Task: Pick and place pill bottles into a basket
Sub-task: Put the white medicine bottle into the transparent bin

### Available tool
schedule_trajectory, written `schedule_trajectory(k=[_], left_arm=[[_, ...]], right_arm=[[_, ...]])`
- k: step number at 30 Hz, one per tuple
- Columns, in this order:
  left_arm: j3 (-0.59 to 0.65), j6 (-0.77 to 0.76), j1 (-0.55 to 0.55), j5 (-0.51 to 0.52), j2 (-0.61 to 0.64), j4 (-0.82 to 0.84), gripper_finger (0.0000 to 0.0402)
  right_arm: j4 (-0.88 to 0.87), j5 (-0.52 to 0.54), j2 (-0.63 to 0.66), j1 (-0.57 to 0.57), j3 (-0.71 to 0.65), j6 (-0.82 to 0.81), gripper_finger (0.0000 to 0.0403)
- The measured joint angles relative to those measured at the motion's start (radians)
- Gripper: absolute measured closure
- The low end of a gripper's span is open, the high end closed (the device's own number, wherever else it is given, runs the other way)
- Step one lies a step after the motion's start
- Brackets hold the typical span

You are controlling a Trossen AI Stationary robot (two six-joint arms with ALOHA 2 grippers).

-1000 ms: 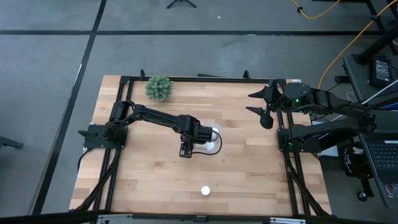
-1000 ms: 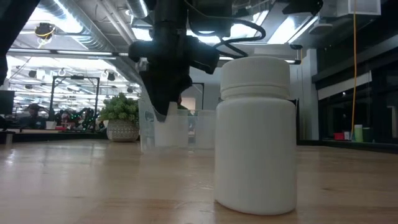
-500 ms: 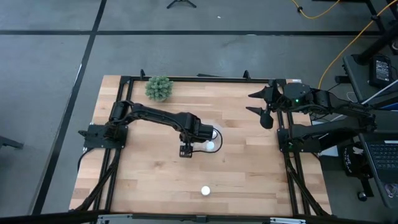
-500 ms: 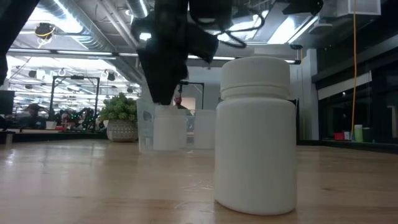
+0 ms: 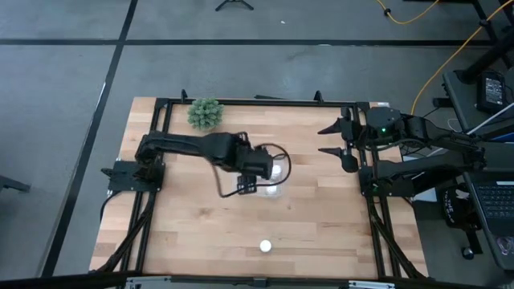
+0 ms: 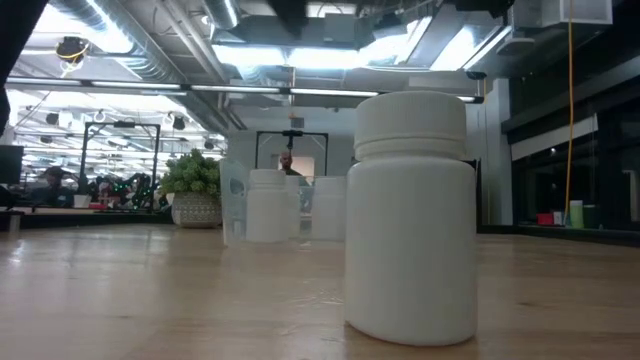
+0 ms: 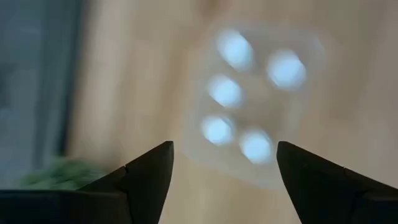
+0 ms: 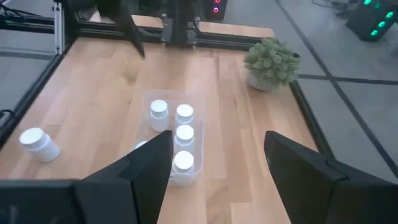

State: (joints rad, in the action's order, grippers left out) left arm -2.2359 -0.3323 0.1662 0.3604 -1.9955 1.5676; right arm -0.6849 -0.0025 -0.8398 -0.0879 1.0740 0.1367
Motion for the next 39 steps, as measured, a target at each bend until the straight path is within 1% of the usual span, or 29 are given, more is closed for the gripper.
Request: schedule_trajectory(k=[3,7,9,10,12,15,17,19,21,23,24,26,28,30,32,34,36,37,38,39], left_arm=[[-0.052,-0.102,0.043,0.209,0.023,-0.002,0.0123],[-0.08,-0.159,0.09,0.52,0.093,0.003,0.0123],[-0.08,-0.158,0.104,0.642,0.138,-0.005,0.0123],[-0.081,-0.153,0.104,0.679,0.164,-0.012,0.0123],[-0.08,-0.133,0.098,0.706,0.213,-0.017,0.0123],[-0.08,-0.093,0.078,0.711,0.29,-0.027,0.0123],[-0.08,-0.03,0.054,0.711,0.334,-0.031,0.0123],[-0.08,0.068,0.018,0.695,0.368,-0.05,0.0123],[-0.08,0.187,-0.04,0.615,0.398,-0.077,0.0123],[-0.08,0.31,-0.118,0.467,0.423,-0.132,0.0123],[-0.08,0.37,-0.166,0.372,0.434,-0.161,0.0123],[-0.069,0.492,-0.27,0.15,0.449,-0.233,0.0123],[-0.036,0.574,-0.378,-0.048,0.465,-0.314,0.0123],[0.021,0.628,-0.484,-0.223,0.48,-0.402,0.0123],[0.096,0.653,-0.583,-0.393,0.489,-0.471,0.0123],[0.192,0.644,-0.671,-0.617,0.491,-0.537,0.0123],[0.321,0.609,-0.727,-0.841,0.491,-0.62,0.0123],[0.399,0.582,-0.741,-0.931,0.49,-0.679,0.0123],[0.485,0.55,-0.747,-0.998,0.49,-0.748,0.0123],[0.581,0.52,-0.745,-1.035,0.49,-0.825,0.0123]], right_arm=[[0.004,0.0,0.0,0.0,0.0,0.029,0.0148],[0.02,0.0,0.0,0.0,0.0,0.101,0.0148],[0.034,0.001,0.0,0.0,0.0,0.14,0.0148],[0.042,0.001,0.0,0.0,0.0,0.152,0.0148],[0.049,0.001,0.0,0.0,0.0,0.155,0.0148],[0.051,0.001,-0.002,0.0,0.0,0.151,0.0148],[0.052,0.001,-0.002,-0.001,0.0,0.126,0.0148],[0.061,0.003,-0.006,0.0,0.0,0.092,0.0148],[0.065,0.008,-0.011,-0.001,0.0,0.064,0.0148],[0.068,0.008,-0.015,-0.001,0.0,0.05,0.0148],[0.068,0.008,-0.017,-0.001,0.0,0.051,0.0148],[0.068,0.009,-0.024,-0.001,0.0,0.052,0.0148],[0.068,0.011,-0.029,0.0,0.0,0.053,0.0148],[0.068,0.027,-0.034,-0.001,0.0,0.054,0.0148],[0.068,0.033,-0.038,-0.001,0.0,0.054,0.0148],[0.067,0.035,-0.043,-0.001,0.0,0.046,0.0148],[0.065,0.035,-0.044,-0.001,0.0,0.009,0.0148],[0.065,0.035,-0.046,-0.001,0.0,-0.007,0.0148],[0.064,0.035,-0.047,0.0,0.0,-0.028,0.0148],[0.063,0.035,-0.049,-0.001,0.0,-0.042,0.0148]])
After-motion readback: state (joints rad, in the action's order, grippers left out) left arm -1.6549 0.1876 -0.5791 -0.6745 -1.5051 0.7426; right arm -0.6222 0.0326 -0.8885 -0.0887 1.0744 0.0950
